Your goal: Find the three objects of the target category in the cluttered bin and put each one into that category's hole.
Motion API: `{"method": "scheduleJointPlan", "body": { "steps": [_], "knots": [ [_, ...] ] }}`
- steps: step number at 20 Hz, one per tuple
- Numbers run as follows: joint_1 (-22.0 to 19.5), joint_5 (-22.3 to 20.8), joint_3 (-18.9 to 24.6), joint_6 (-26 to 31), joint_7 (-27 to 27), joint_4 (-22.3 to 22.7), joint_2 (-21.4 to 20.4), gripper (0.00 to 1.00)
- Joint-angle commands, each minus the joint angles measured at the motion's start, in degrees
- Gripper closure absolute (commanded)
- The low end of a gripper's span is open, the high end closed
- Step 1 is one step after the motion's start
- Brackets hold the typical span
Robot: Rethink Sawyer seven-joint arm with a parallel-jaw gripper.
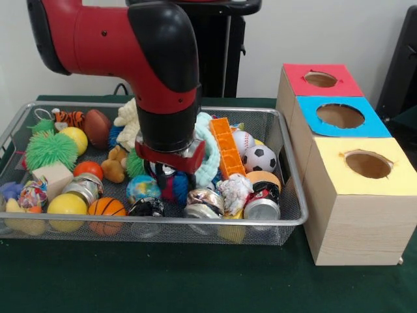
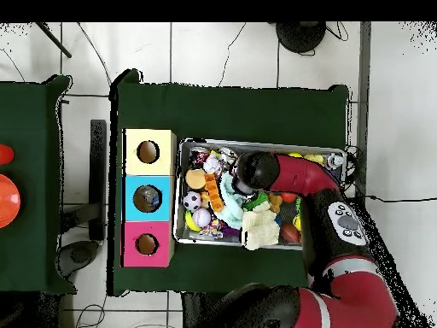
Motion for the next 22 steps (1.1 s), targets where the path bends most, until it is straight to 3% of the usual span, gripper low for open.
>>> {"method": "scheduleJointPlan", "body": {
  "steps": [1,10,21,22],
  "knots": [
    [1.5,0.1,1.1,14.1,-2.7,-0.5,8.7,0.0],
    [1.4,4.4,1.1,23.0,1.5,1.6,8.6,0.0],
    [3.0,1.0,-2.9,15.6,2.2,-0.3,10.2,0.0],
    [2.5,0.8,-2.5,13.9,1.0,0.2,10.2,1.0]
  ]
}}
